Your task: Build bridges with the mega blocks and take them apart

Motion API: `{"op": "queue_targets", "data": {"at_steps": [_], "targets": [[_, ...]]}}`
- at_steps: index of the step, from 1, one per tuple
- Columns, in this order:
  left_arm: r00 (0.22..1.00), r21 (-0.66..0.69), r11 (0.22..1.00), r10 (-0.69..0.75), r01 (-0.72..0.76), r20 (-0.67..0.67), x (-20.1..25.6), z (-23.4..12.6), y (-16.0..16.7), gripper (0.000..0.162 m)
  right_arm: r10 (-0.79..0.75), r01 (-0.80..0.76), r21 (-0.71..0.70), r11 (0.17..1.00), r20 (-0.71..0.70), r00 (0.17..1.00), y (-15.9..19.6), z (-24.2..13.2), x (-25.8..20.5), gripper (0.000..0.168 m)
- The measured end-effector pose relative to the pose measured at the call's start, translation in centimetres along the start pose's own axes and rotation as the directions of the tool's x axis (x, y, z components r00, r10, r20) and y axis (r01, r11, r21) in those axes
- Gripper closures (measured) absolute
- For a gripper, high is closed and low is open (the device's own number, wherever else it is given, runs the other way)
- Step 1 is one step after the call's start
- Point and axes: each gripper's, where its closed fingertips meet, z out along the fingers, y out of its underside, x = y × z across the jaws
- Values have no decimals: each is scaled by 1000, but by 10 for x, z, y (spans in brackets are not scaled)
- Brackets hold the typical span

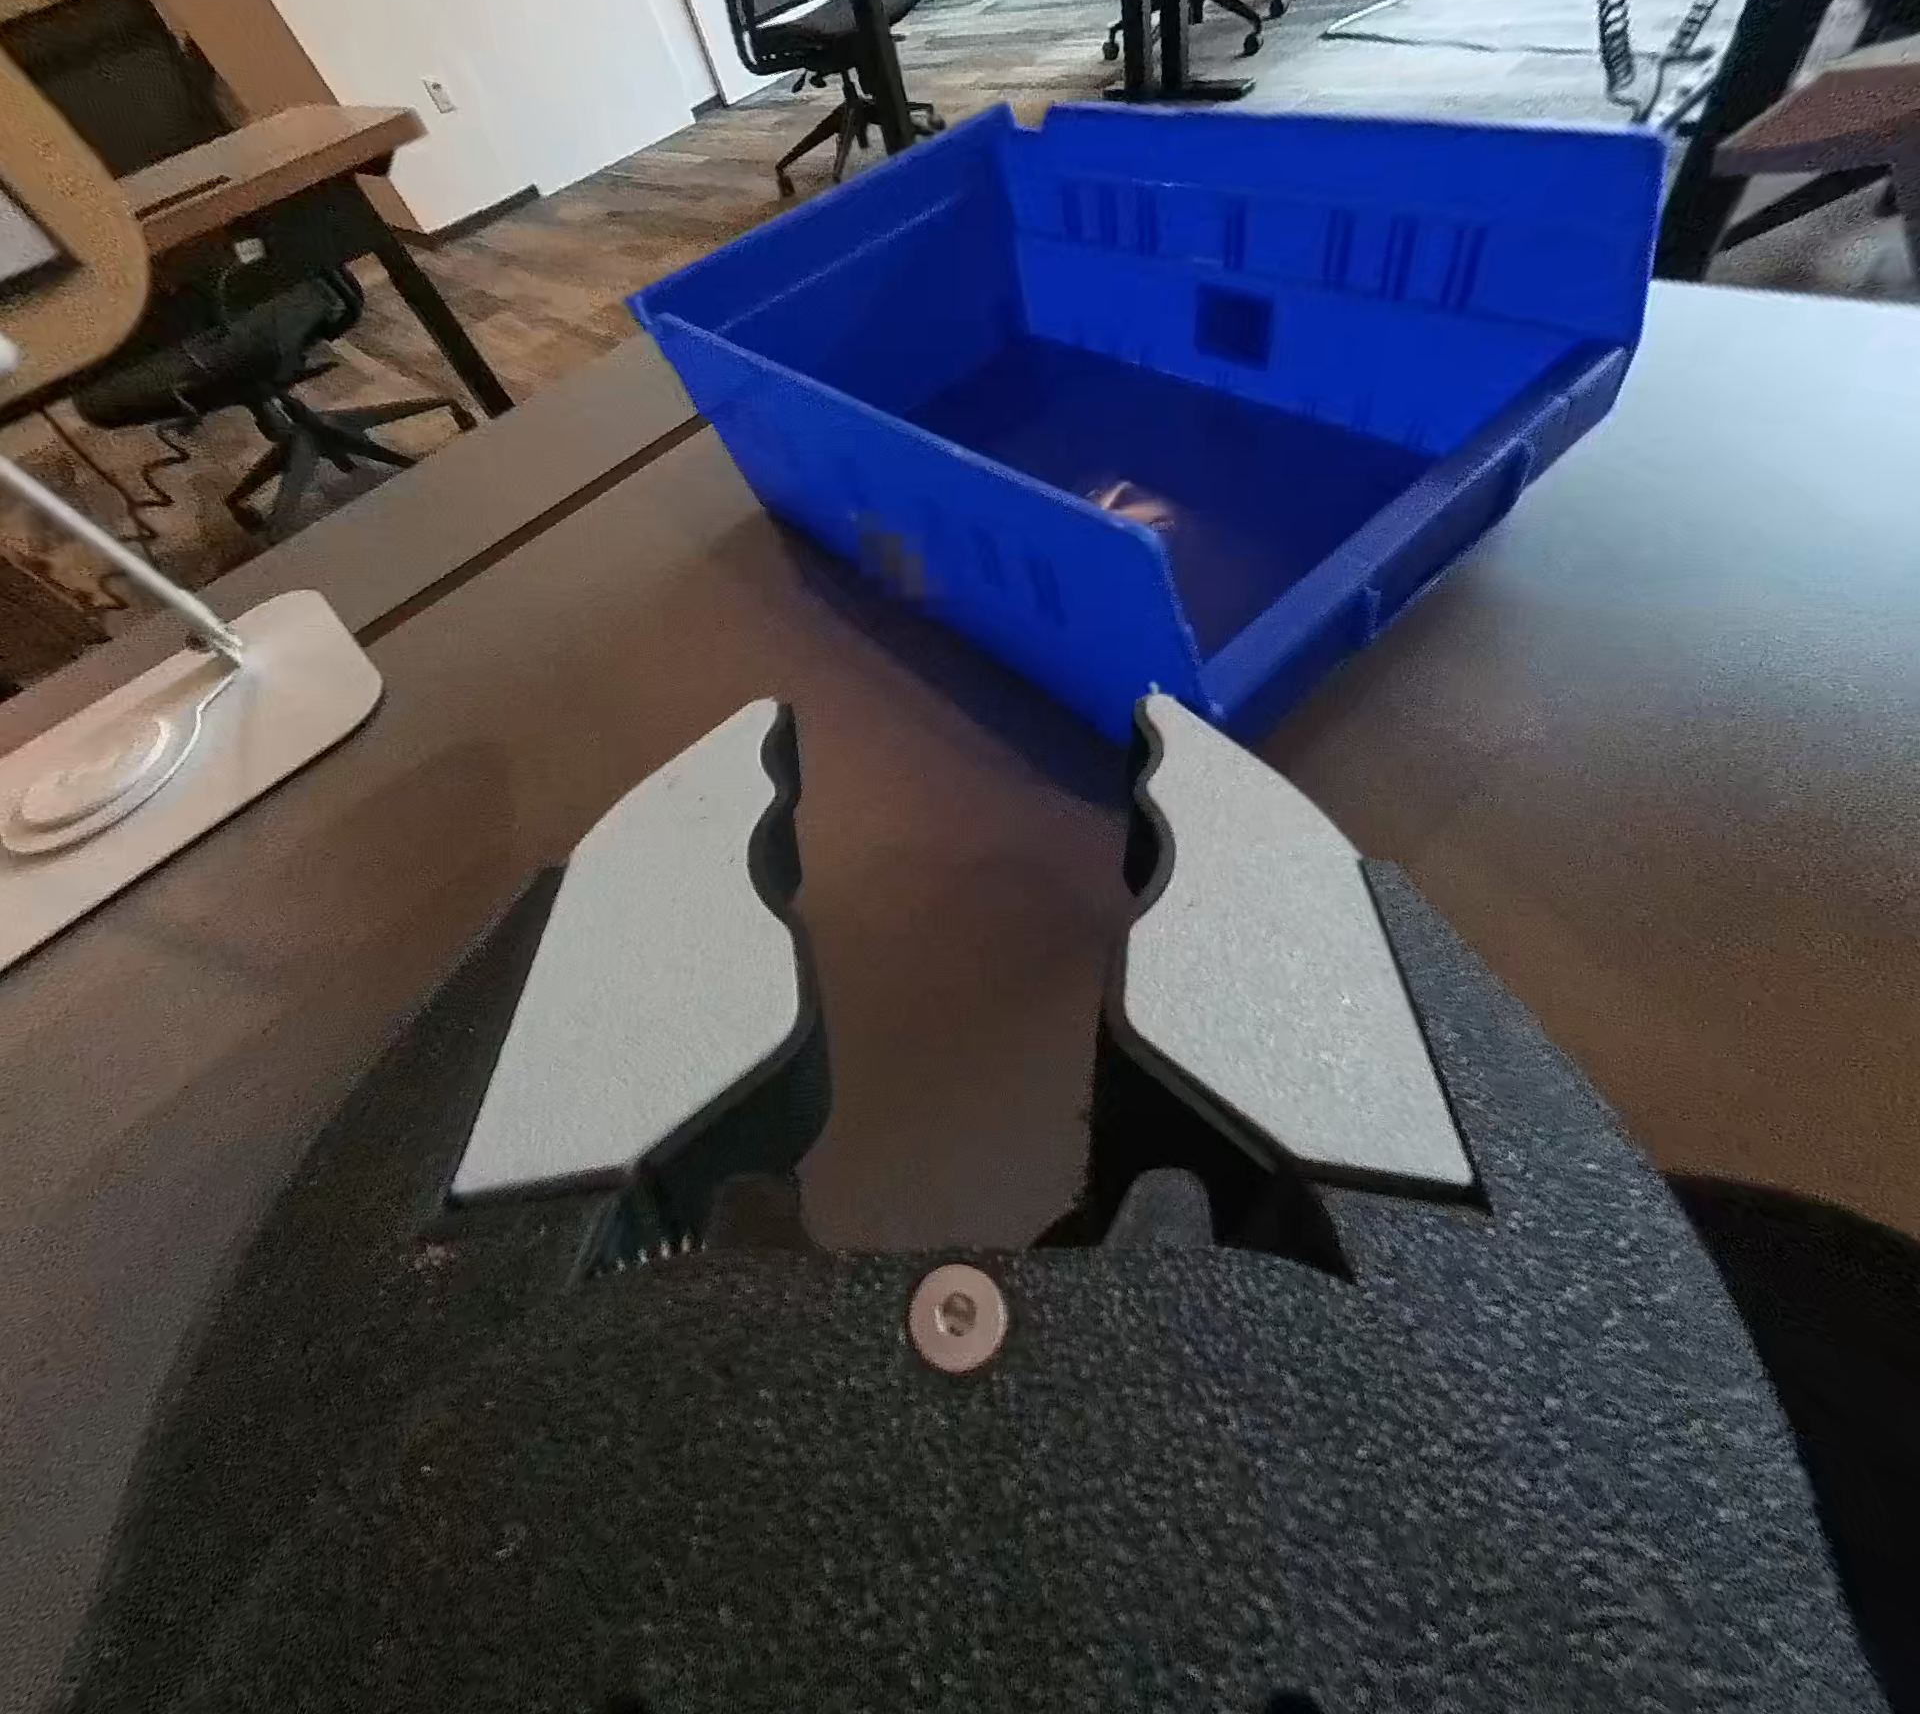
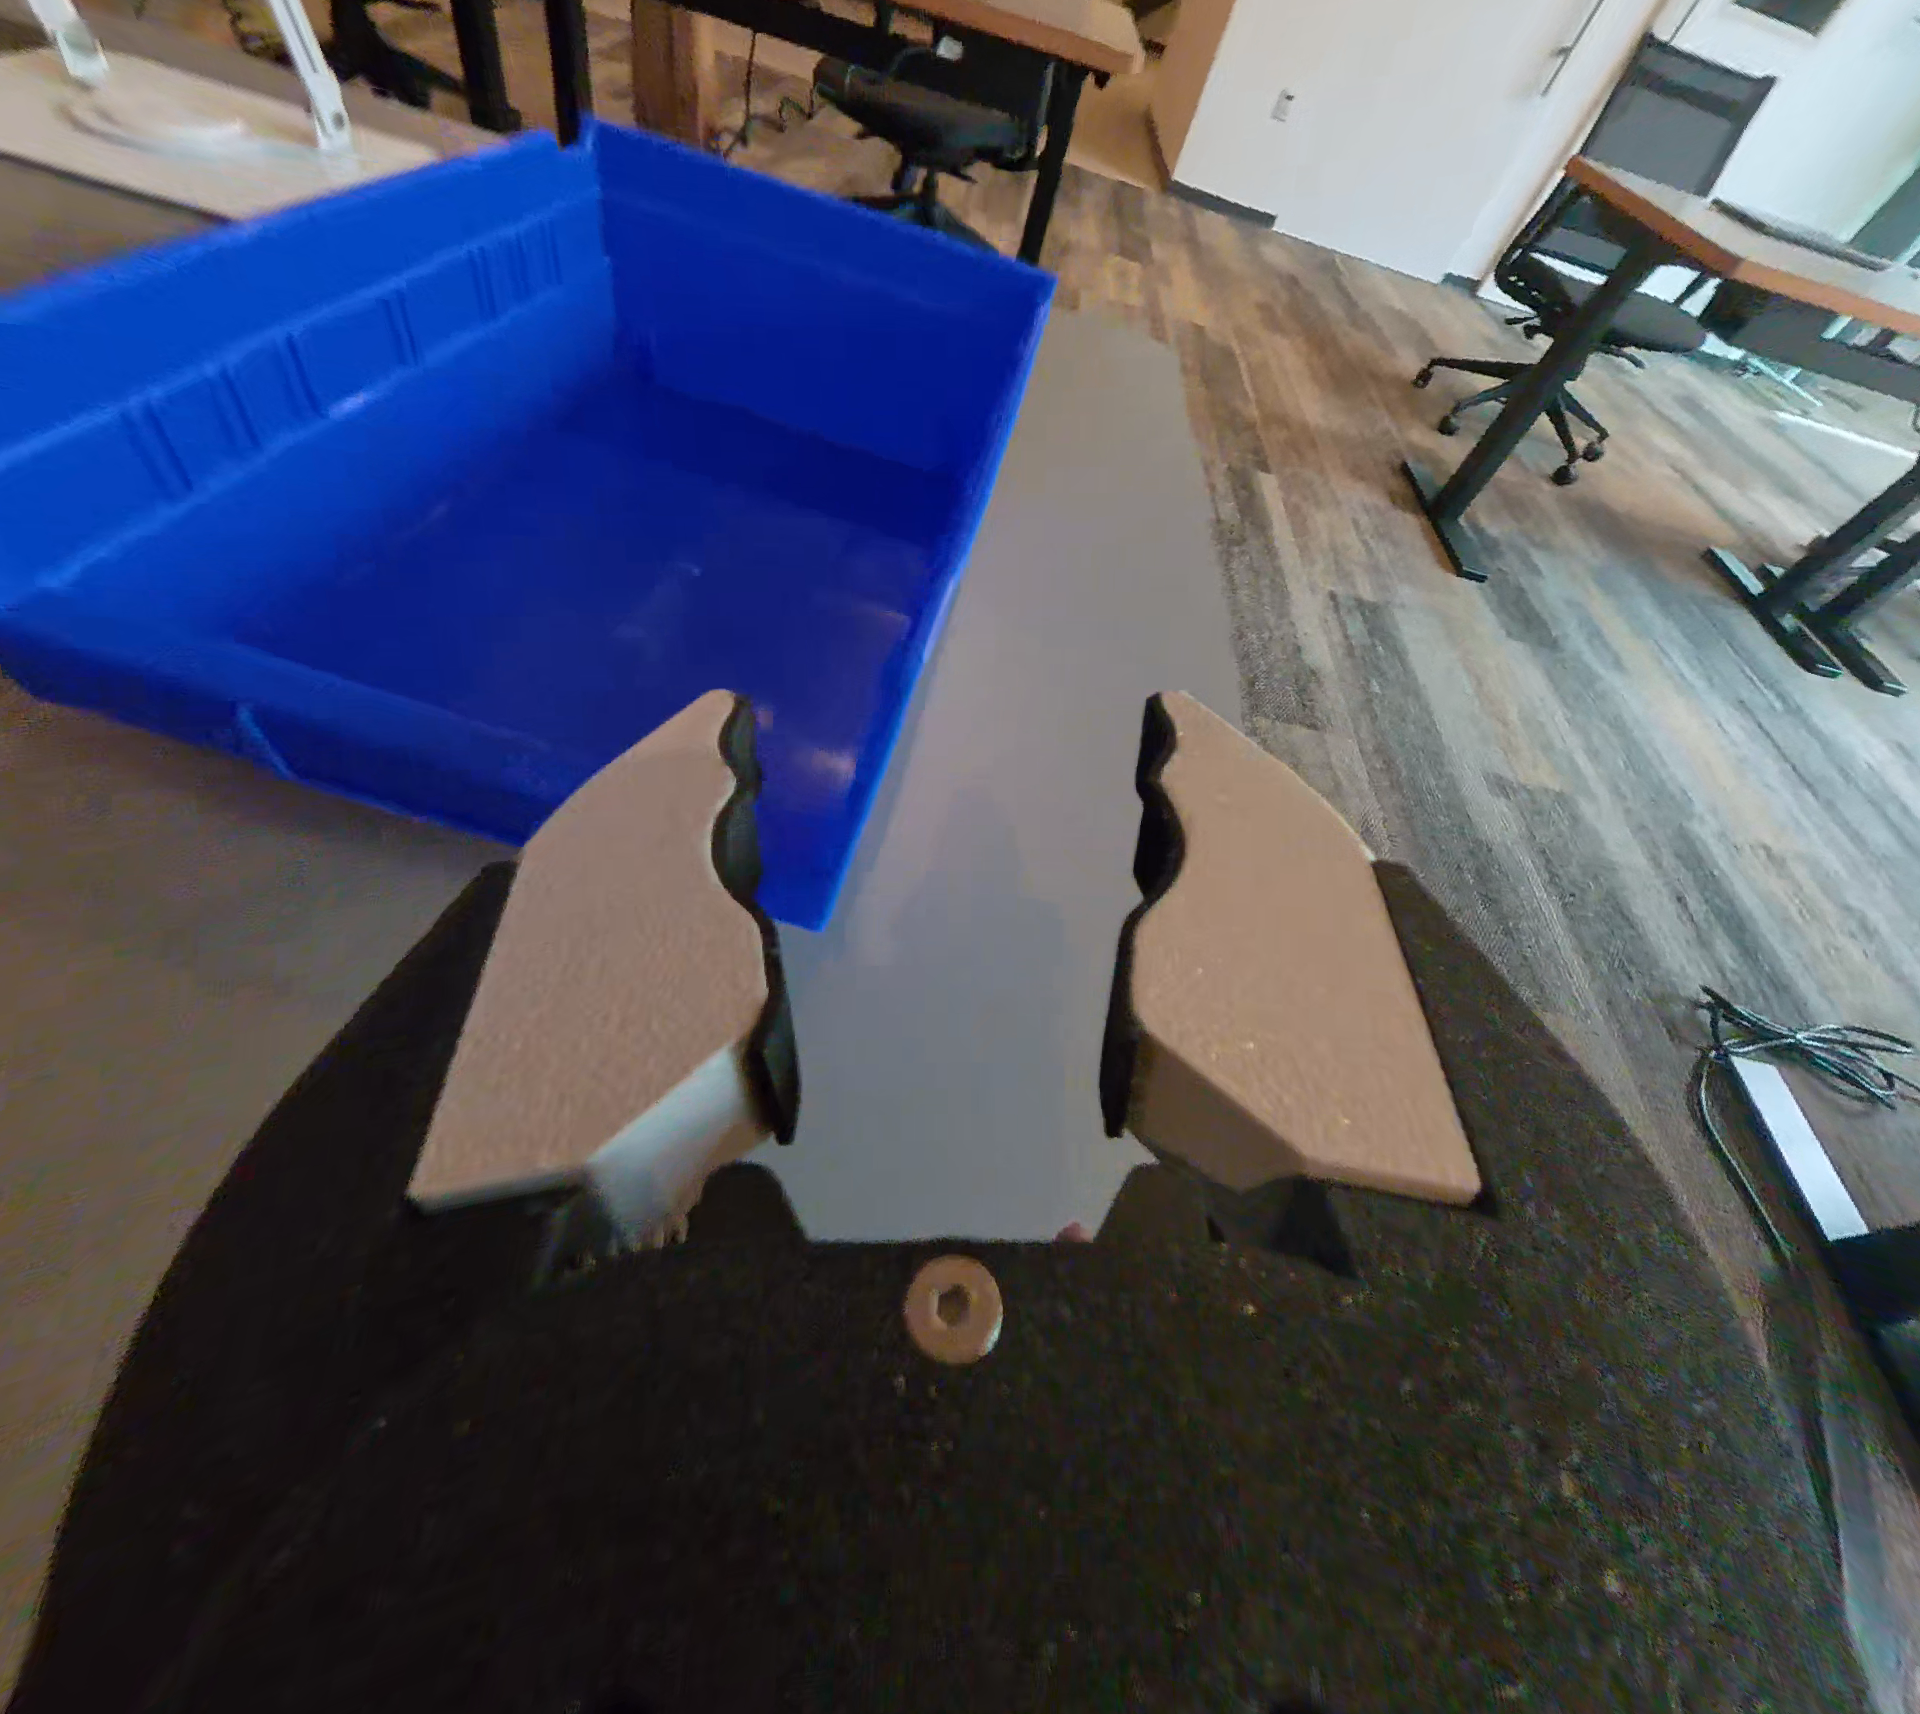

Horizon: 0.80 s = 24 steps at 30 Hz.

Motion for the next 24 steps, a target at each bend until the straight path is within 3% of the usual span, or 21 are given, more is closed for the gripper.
{"op": "queue_targets", "data": {"at_steps": [6, 12, 20, 24], "targets": [[998, 90, 996, 11, -16, 55, -64, -63, -27, 106, 27, -32, 64, 997, 89, 996, -58, -6, -54, 95], [978, 162, 984, 37, -71, 204, -168, -134, -65, 111, 12, -54, 113, 992, 345, 939, -133, 11, -161, 100], [990, 105, 991, -99, 88, 103, -273, -178, -73, 102, -110, 23, 176, 984, 508, 854, -231, 54, -293, 96], [983, 107, 989, -121, 106, 138, -321, -198, -75, 105, -130, 19, 193, 981, 584, 802, -273, 76, -335, 95]]}}
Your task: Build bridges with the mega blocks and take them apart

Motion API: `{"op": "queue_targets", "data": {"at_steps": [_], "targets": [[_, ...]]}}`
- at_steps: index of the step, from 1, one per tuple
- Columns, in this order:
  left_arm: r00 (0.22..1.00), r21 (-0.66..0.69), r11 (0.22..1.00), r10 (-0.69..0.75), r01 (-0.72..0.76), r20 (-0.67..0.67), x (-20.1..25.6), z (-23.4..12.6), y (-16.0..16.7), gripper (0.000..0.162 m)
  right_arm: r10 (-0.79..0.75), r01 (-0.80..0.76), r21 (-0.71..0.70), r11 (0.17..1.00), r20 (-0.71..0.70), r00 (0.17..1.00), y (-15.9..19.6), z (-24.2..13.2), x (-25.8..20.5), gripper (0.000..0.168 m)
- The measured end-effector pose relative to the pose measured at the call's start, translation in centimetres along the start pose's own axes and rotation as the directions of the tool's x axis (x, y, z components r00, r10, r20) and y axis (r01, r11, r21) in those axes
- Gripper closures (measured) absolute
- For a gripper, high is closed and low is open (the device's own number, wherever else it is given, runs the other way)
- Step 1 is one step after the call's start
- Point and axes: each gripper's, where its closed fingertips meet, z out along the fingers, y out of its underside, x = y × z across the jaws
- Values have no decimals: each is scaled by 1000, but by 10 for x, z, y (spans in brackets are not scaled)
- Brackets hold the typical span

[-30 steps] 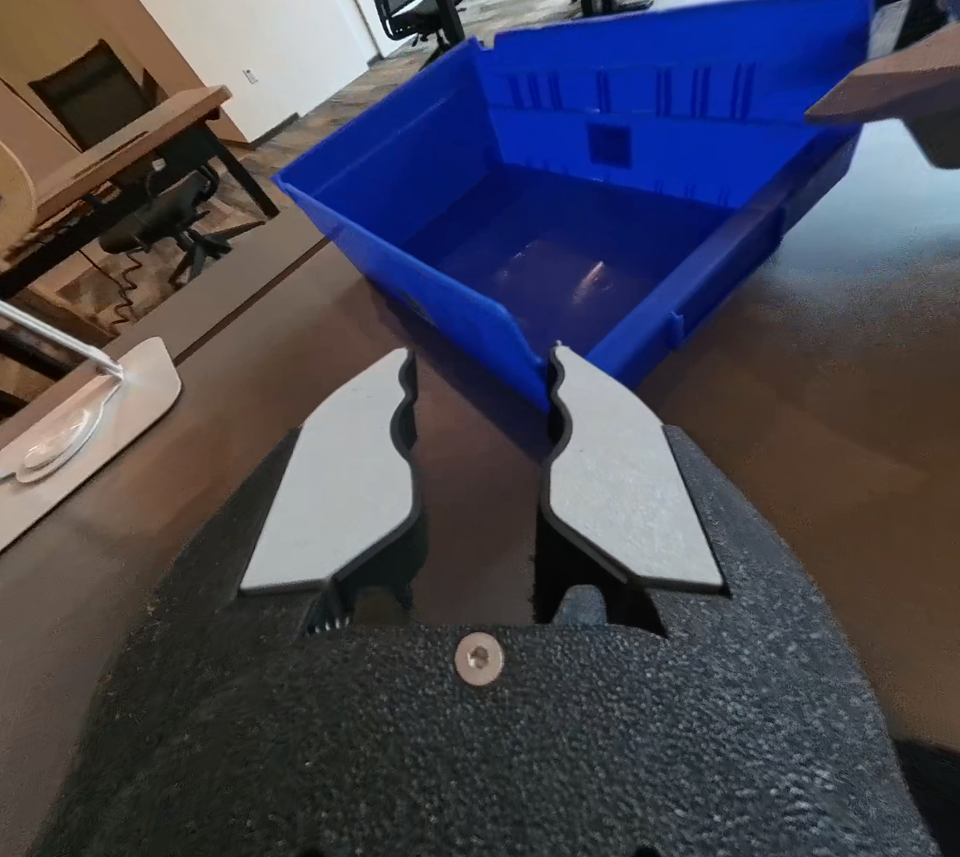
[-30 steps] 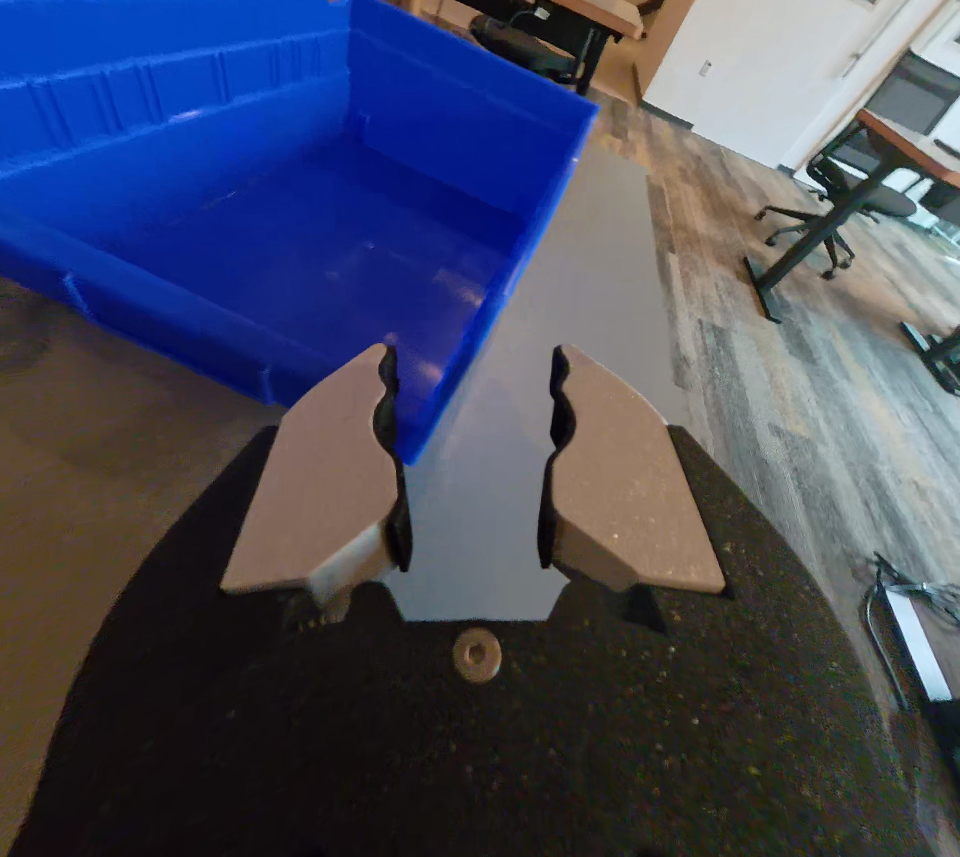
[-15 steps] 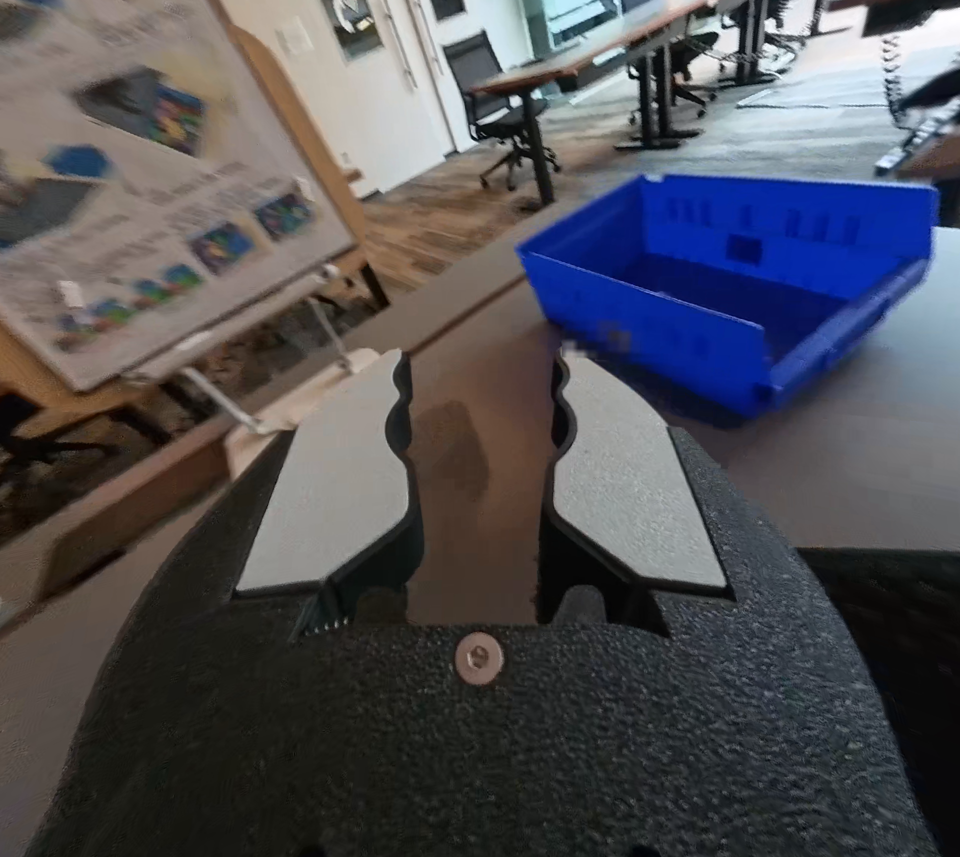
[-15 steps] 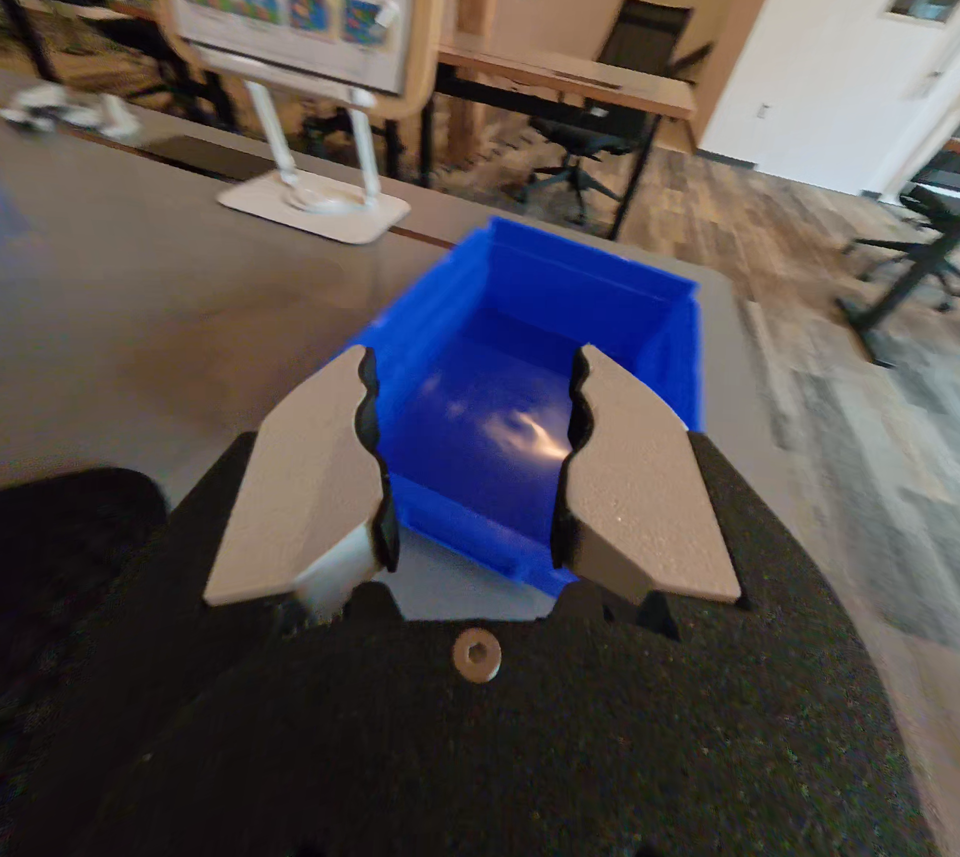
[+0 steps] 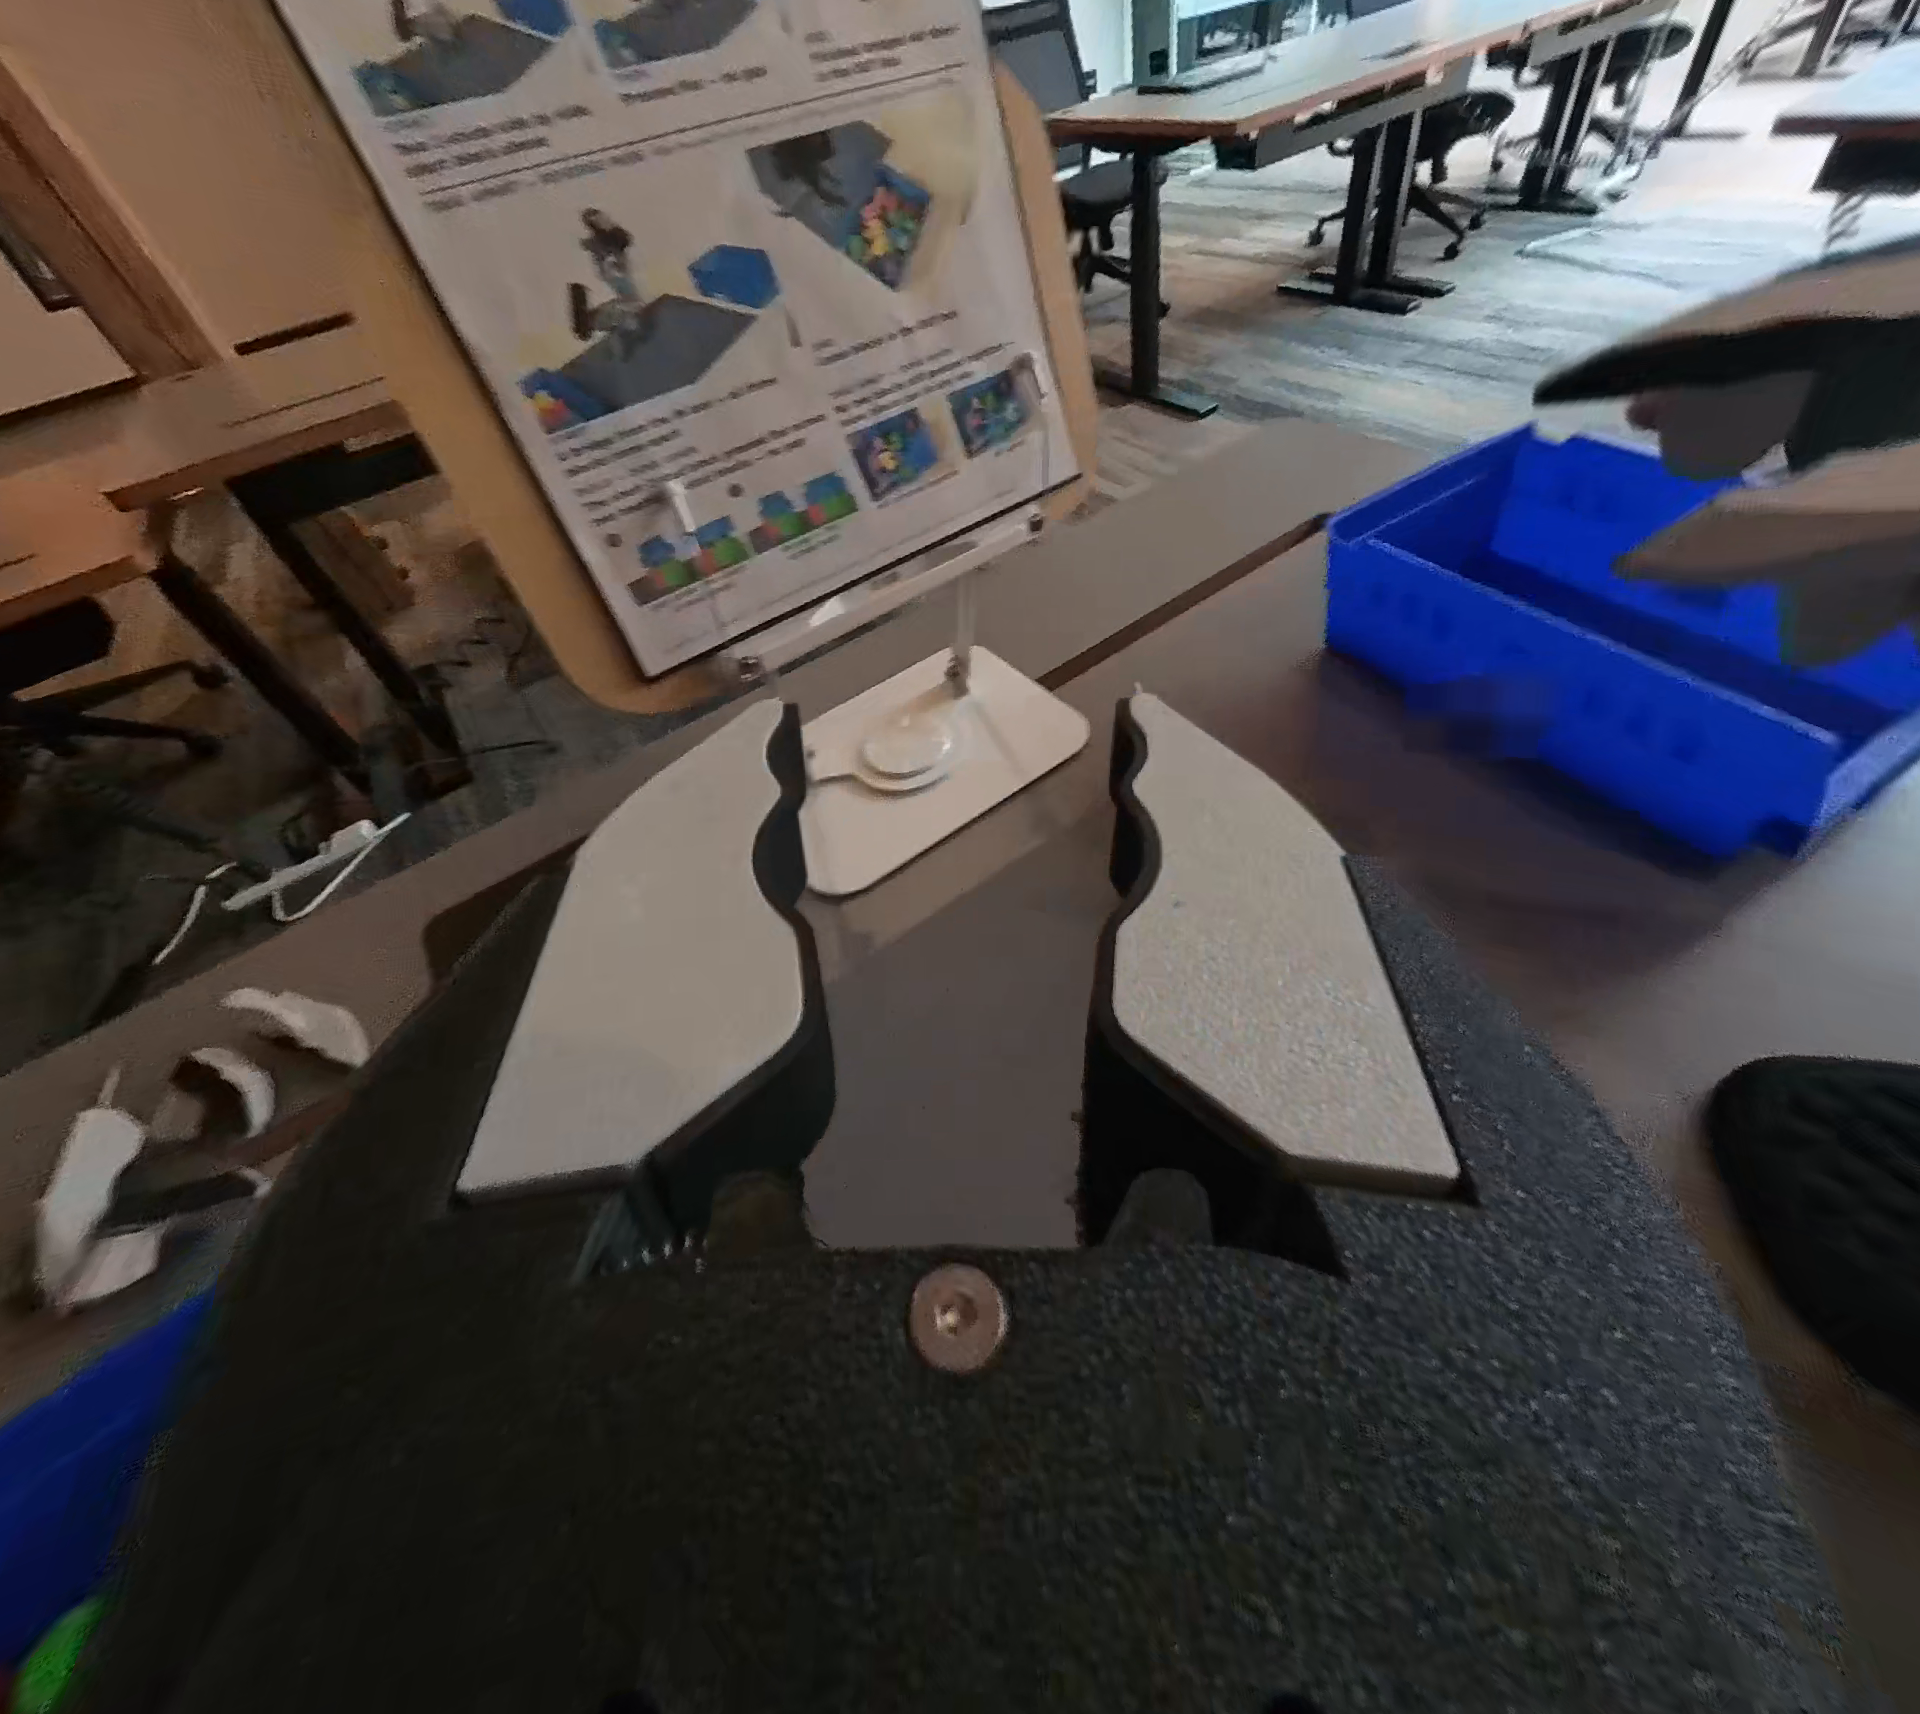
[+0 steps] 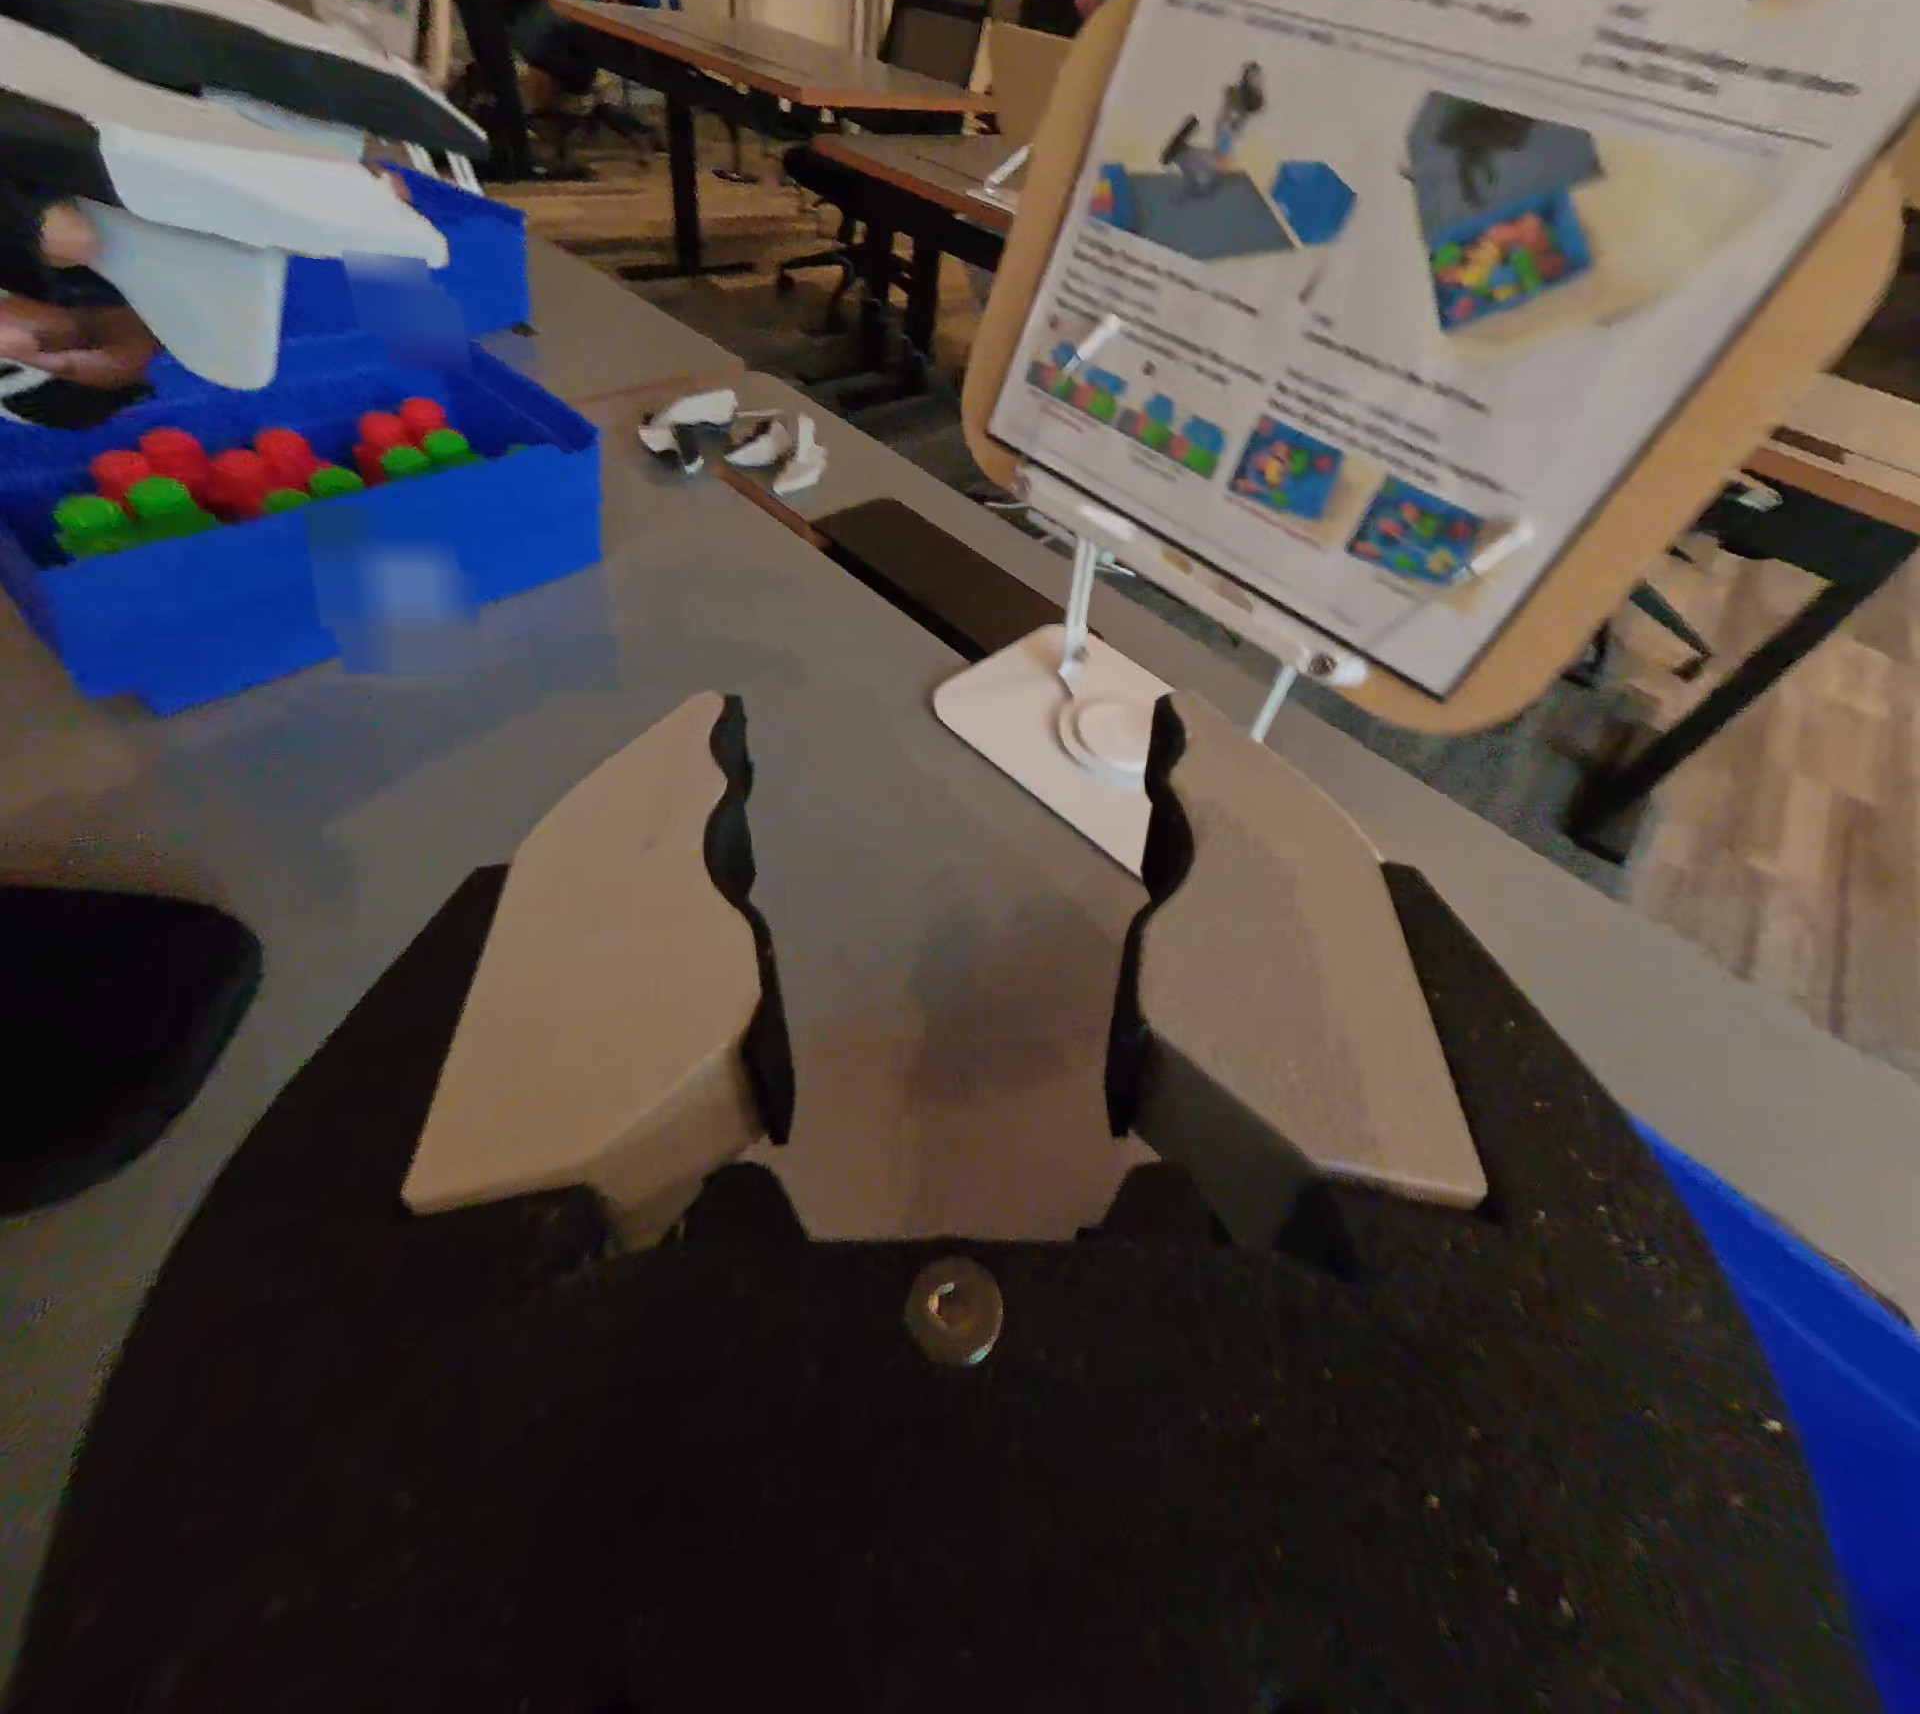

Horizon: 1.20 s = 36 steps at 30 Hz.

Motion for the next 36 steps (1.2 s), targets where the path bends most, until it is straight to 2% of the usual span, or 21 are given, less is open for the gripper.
{"op": "queue_targets", "data": {"at_steps": [5, 7, 10, 12, 14, 16, 20, 23, 25, 27, 29, 32, 36], "targets": [[996, -8, 1000, 19, -19, 88, -44, -12, 14, 114, 37, -37, -7, 999, 67, 997, -24, 45, 4, 95], [994, -41, 999, 17, -13, 111, -58, -11, 25, 114, 25, -20, -68, 997, 77, 997, -17, 58, 10, 93], [991, -81, 997, -10, 21, 131, -72, -7, 42, 113, 9, -10, -116, 993, -9, 1000, -5, 72, 31, 94], [989, -149, 989, -1, 23, 148, -81, -6, 57, 105, -3, -5, -147, 989, -56, 998, 12, 76, 39, 94], [984, -194, 981, 8, 27, 178, -91, -6, 66, 104, -26, 8, -182, 983, -95, 995, 28, 79, 47, 95], [985, -205, 978, -4, 39, 170, -93, -6, 70, 104, -34, 11, -235, 972, -93, 995, 41, 80, 51, 93], [981, -255, 965, -20, 69, 190, -103, -13, 80, 100, -16, -2, -249, 969, -69, 997, 48, 78, 54, 83], [970, -276, 957, -23, 92, 241, -118, -32, 87, 105, -38, 14, -259, 966, -87, 995, 50, 72, 61, 84], [956, -288, 953, -11, 99, 295, -134, -53, 93, 115, -37, 10, -239, 971, -109, 993, 47, 67, 68, 88], [930, -325, 936, -5, 133, 367, -154, -79, 106, 117, -13, -11, -226, 974, -105, 994, 47, 63, 72, 89], [885, -362, 910, -12, 202, 465, -177, -108, 126, 116, -5, -23, -226, 974, -122, 993, 49, 58, 79, 90], [764, -406, 830, -36, 382, 645, -215, -151, 168, 116, 0, -36, -222, 974, -163, 987, 50, 53, 89, 92], [718, -384, 762, -148, 521, 680, -235, -162, 211, 118, 6, -39, -218, 975, -150, 989, 52, 56, 88, 94]]}}
